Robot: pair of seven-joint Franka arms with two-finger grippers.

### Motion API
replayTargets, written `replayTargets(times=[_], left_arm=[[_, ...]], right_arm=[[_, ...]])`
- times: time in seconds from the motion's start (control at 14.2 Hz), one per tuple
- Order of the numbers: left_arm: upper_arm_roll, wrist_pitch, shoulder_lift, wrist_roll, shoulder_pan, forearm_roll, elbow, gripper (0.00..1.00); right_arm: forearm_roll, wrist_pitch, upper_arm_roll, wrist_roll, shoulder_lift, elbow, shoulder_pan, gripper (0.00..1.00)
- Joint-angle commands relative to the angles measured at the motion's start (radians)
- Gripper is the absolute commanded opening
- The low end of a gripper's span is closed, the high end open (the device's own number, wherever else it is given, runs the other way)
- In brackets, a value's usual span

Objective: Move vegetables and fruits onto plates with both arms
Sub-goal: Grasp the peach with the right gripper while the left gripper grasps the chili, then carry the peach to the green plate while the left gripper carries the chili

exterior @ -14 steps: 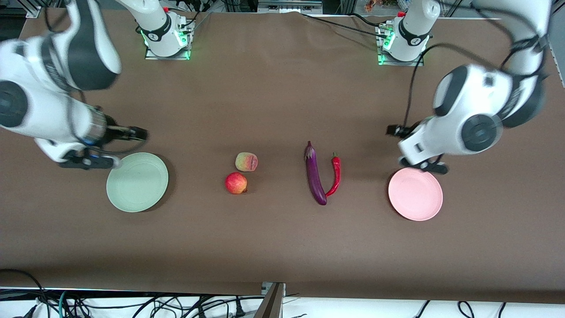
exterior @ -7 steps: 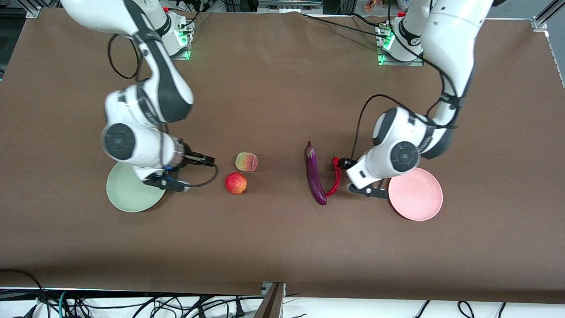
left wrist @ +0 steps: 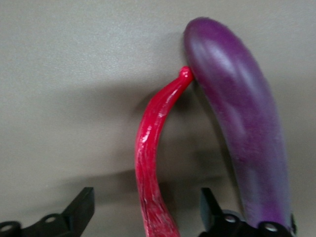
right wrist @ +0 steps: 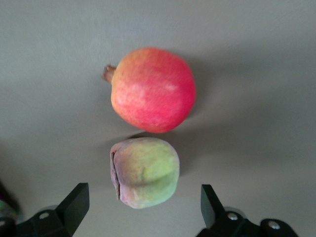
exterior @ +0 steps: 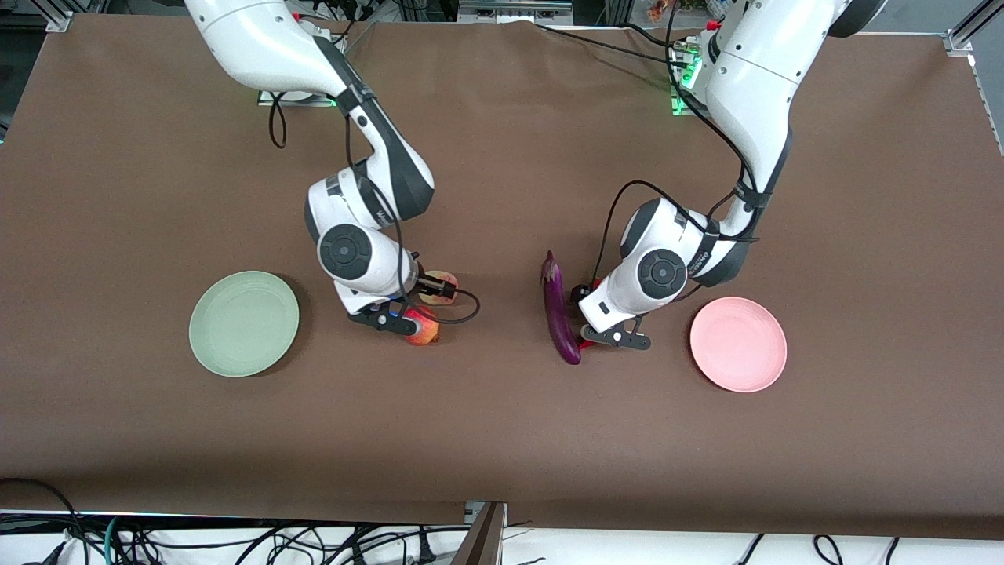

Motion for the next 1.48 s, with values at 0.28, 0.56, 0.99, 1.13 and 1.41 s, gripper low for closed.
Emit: replayTargets(times=[0.28, 0.56, 0.99, 1.13, 1.41], left_arm=[[0.01, -0.01, -0.03, -0.001, 0.004, 0.02, -0.005, 0.06], [0.016, -0.206, -0.148, 0.054, 0.112, 0.026, 0.012, 0.07], [0.022, -0.305, -0.195, 0.338, 0.336, 0.197, 0.049, 0.1], [0.024, -0.213, -0.14, 0.34, 0.364, 0.279, 0.049, 0.1], [0.024, -0.073, -0.064, 0.341, 0.358, 0.371, 0.048, 0.58]], right_arm=[[0.004, 0.086, -0.011, 0.007, 0.072, 0.012, 0.042, 1.0], [-0.013, 0.097, -0.012, 0.007, 0.091, 0.007, 0.048, 0.95], [-0.019, 0.05, -0.03, -0.029, 0.063, 0.013, 0.038, 0.27], [-0.013, -0.108, -0.06, -0.13, -0.009, 0.031, -0.011, 0.27], [-0.019, -0.324, -0.089, -0.403, -0.072, 0.051, -0.18, 0.27]])
